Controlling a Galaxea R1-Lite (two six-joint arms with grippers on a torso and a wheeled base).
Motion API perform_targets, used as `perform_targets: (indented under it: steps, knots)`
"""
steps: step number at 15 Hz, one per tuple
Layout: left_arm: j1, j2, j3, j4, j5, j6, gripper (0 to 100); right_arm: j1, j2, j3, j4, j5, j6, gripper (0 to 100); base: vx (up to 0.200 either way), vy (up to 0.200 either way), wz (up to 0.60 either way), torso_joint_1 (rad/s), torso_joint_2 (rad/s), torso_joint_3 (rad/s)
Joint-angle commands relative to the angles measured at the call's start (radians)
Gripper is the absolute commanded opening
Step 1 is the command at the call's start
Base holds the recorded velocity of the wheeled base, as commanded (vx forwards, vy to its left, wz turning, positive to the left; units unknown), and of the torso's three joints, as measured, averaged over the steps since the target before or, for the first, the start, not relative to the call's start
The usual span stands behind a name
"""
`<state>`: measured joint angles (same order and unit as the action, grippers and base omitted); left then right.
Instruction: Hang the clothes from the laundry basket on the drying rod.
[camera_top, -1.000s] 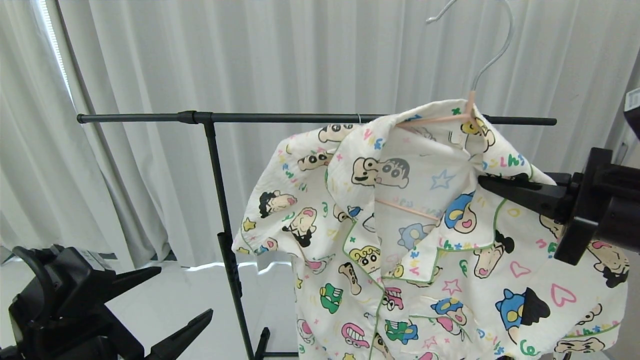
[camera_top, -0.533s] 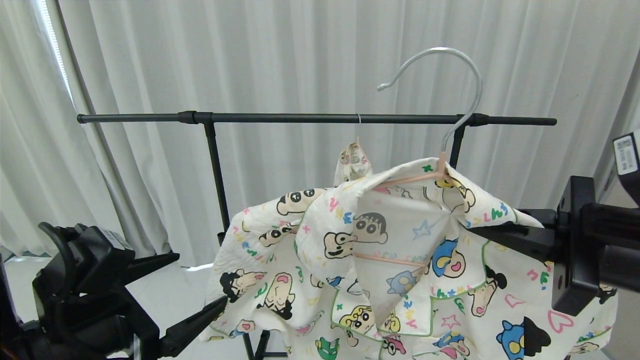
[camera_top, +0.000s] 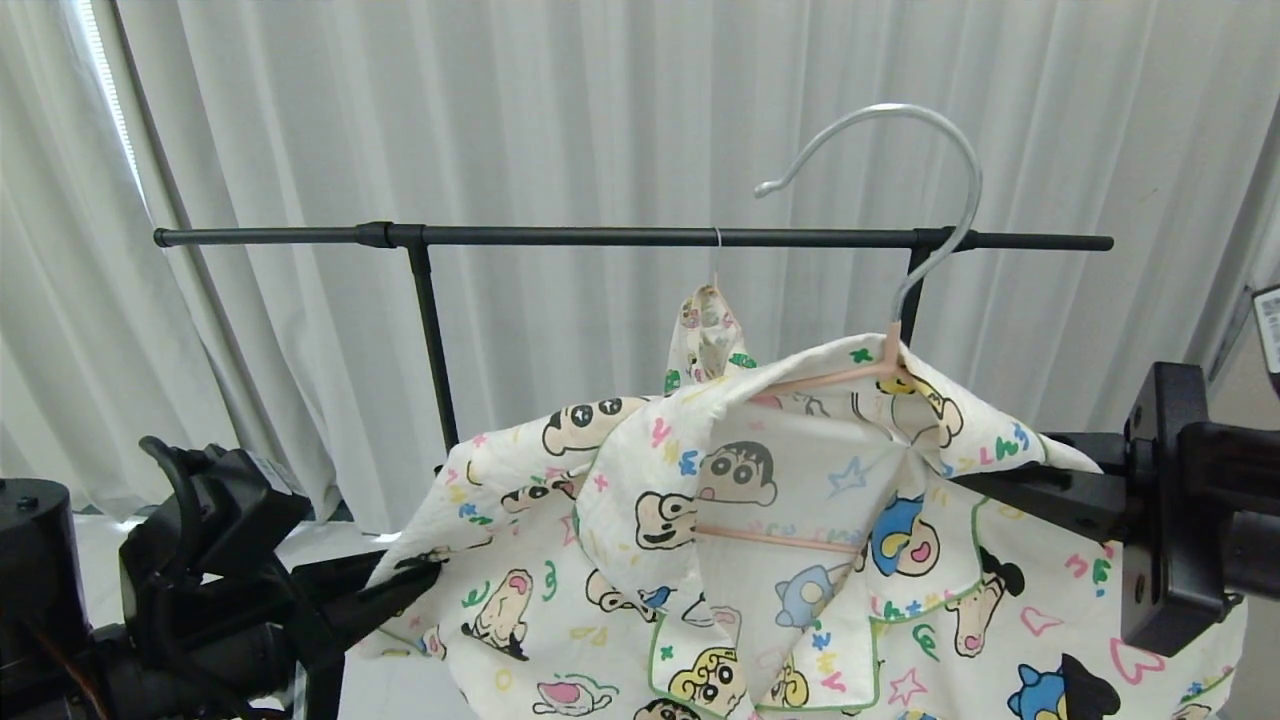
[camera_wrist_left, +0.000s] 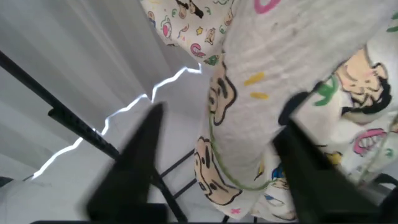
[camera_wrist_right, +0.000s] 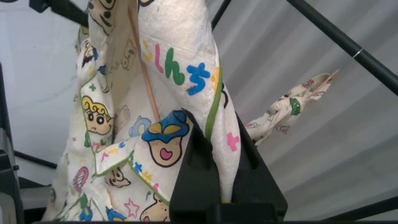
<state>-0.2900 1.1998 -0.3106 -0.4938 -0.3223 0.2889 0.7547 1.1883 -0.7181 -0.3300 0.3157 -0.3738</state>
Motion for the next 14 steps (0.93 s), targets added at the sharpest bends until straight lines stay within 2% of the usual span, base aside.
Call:
perform_targets:
  steps: [1,3,5,9,14]
  knots:
    - [0.003,0.014,-0.013,-0.002,0.000,-0.001,0,0.002,-0.012,0.020,0.000,-0.001,-0.004,0,0.000,0.000,0.00,0.000,0.00,0.000]
    - [0.012,0.006,-0.016,-0.002,0.000,-0.005,0,-0.009,-0.024,0.051,0.000,-0.007,-0.002,0,0.000,0.000,0.00,0.000,0.00,0.000]
    - [0.065,0.003,-0.039,-0.005,0.002,-0.025,0,-0.018,-0.035,0.091,0.002,-0.010,-0.002,0,0.000,0.000,0.00,0.000,0.00,0.000]
    - [0.095,-0.011,-0.099,-0.005,0.000,-0.105,0,-0.029,-0.045,0.141,0.025,-0.010,-0.004,0,0.000,0.000,0.00,0.000,0.00,0.000]
    - [0.115,-0.002,-0.090,-0.005,0.012,-0.100,0,-0.029,-0.050,0.137,0.031,-0.003,-0.002,0,0.000,0.000,0.00,0.000,0.00,0.000]
